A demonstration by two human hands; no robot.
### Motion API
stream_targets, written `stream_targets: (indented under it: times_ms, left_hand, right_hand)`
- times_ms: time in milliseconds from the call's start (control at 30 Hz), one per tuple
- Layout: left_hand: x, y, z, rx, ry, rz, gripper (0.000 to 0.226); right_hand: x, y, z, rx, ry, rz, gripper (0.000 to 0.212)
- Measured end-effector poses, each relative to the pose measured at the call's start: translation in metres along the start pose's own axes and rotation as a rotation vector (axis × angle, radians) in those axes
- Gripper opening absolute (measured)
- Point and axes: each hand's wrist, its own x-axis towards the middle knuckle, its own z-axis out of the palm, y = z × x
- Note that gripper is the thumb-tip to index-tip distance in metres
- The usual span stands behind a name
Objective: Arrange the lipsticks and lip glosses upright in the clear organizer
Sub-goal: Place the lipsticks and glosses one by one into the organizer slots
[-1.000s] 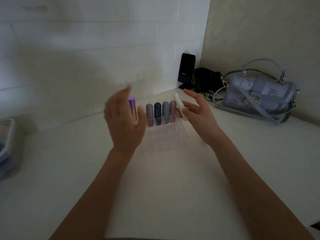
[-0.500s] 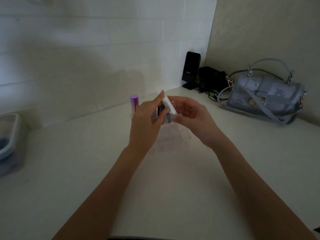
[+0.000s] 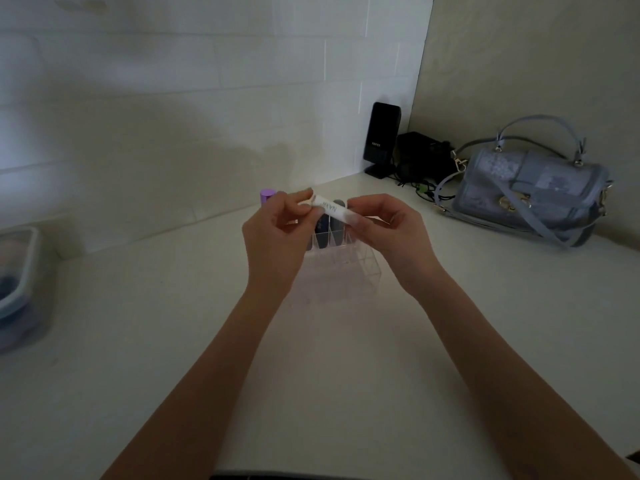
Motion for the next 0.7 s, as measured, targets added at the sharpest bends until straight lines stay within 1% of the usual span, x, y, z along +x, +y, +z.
stream_targets:
  times_ms: [67,100,133,167,200,267,367,400,433,500,533,567,600,633,700]
  left_hand:
    - [0.007,0.000,-0.007,-0.076,-0.051,-0.045,0.029]
    - [0.011,0.001,-0.012,-0.111,-0.101,-0.063,0.031]
    - [0.014,0.000,-0.016,-0.124,-0.153,-0.077,0.039]
    - [0.016,0.000,-0.019,-0.099,-0.192,-0.081,0.045]
    - [0.017,-0.001,-0.020,-0.046,-0.219,-0.065,0.044]
    - [0.017,0.001,-0.022,0.021,-0.234,-0.042,0.031]
    - [0.020,0.001,-0.029,-0.035,-0.254,-0.083,0.020]
    - [0.021,0.000,-0.034,-0.057,-0.230,-0.089,0.012]
    - [0.022,-0.003,-0.038,-0.071,-0.155,-0.093,0.013]
    - [0.024,-0.011,-0.047,-0.036,0.073,-0.090,0.029]
    - [0.025,-0.015,-0.051,-0.005,0.168,-0.096,0.031]
    - [0.025,-0.019,-0.054,0.007,0.228,-0.118,0.030]
    - [0.026,-0.023,-0.056,-0.007,0.250,-0.160,0.028]
    - [0.027,-0.027,-0.057,-0.040,0.230,-0.219,0.025]
    - [0.027,-0.030,-0.056,-0.122,0.085,-0.336,0.023]
  right_hand:
    - [0.000,0.000,0.000,0.060,0.013,0.016,0.014]
    - [-0.001,0.000,0.001,0.070,0.009,0.018,0.015]
    - [-0.001,0.000,0.002,0.070,0.002,0.018,0.015]
    - [-0.002,0.001,0.003,0.063,-0.005,0.014,0.016]
    - [-0.002,0.000,0.005,0.057,-0.007,0.011,0.018]
    - [-0.003,-0.001,0.009,0.094,0.012,0.030,0.020]
    - [-0.001,-0.006,0.019,0.303,0.073,0.082,0.022]
    - [0.000,-0.008,0.023,0.307,0.085,0.059,0.022]
    - [0.002,-0.010,0.029,0.256,0.086,0.018,0.023]
    - [0.005,-0.013,0.042,0.092,0.061,-0.080,0.025]
    - [0.006,-0.014,0.049,0.011,0.042,-0.121,0.026]
    - [0.007,-0.014,0.055,-0.069,0.023,-0.148,0.026]
    - [0.008,-0.013,0.061,-0.153,0.009,-0.160,0.026]
    - [0.008,-0.010,0.066,-0.244,0.000,-0.166,0.025]
    - [0.006,-0.006,0.074,-0.426,-0.012,-0.214,0.024]
